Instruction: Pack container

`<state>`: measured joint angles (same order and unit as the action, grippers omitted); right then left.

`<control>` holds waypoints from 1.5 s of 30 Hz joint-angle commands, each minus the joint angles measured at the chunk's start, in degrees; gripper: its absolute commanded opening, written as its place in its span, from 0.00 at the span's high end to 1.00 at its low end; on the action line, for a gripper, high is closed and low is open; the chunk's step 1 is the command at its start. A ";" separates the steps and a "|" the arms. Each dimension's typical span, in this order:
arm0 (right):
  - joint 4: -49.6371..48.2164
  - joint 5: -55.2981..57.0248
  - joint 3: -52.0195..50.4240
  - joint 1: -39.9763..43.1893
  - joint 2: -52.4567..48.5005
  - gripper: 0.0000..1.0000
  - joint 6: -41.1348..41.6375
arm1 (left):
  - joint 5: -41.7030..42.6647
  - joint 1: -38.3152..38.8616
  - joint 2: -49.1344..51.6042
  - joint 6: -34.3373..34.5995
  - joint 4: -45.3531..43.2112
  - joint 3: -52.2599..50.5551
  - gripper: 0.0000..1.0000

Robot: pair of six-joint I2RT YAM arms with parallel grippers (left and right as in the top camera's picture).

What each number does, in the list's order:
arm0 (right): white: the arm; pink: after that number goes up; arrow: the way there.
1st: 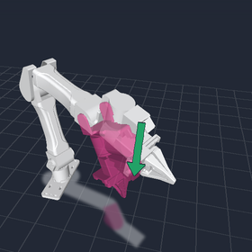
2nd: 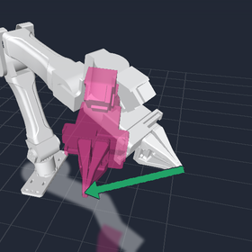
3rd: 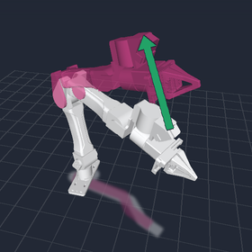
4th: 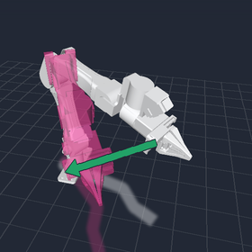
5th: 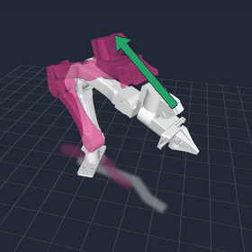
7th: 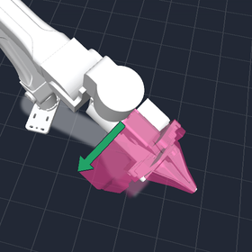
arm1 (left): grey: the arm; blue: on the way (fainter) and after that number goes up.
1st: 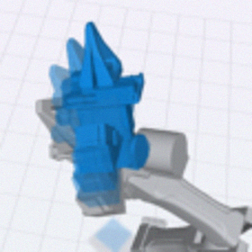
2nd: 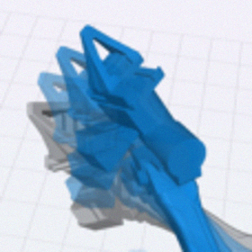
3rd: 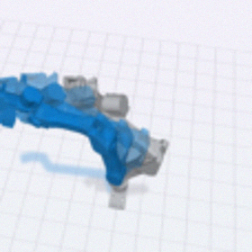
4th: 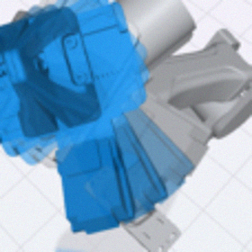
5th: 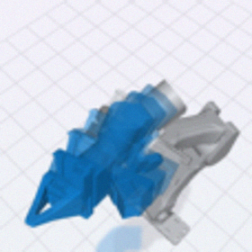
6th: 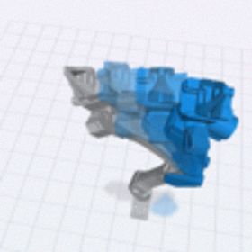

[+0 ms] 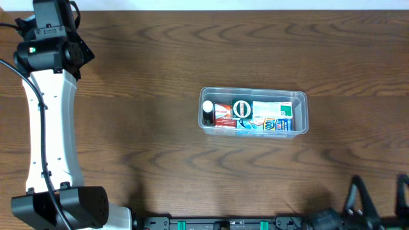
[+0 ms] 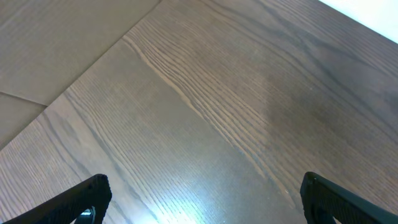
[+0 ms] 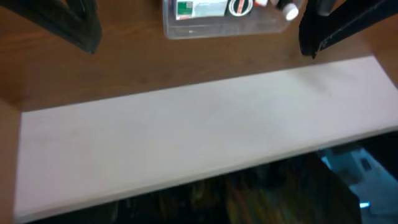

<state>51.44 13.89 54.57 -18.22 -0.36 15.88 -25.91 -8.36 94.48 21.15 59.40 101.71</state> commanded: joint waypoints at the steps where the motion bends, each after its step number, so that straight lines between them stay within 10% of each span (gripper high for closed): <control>1: -2.71 -4.15 -5.77 0.48 -0.20 0.01 -0.28 | -0.92 -0.09 -0.81 0.09 0.15 0.63 0.02; 20: -27.52 -17.35 -41.57 0.48 -0.24 0.01 -0.09 | -0.92 -0.09 -0.81 0.09 0.15 0.63 0.02; 45: -41.05 -23.34 -51.10 0.48 -0.74 0.01 -7.02 | -0.92 -0.09 -0.81 0.09 0.15 0.63 0.02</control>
<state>11.09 -8.73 3.79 -18.22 -0.95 10.20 -25.91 -8.36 94.48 21.15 59.42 101.71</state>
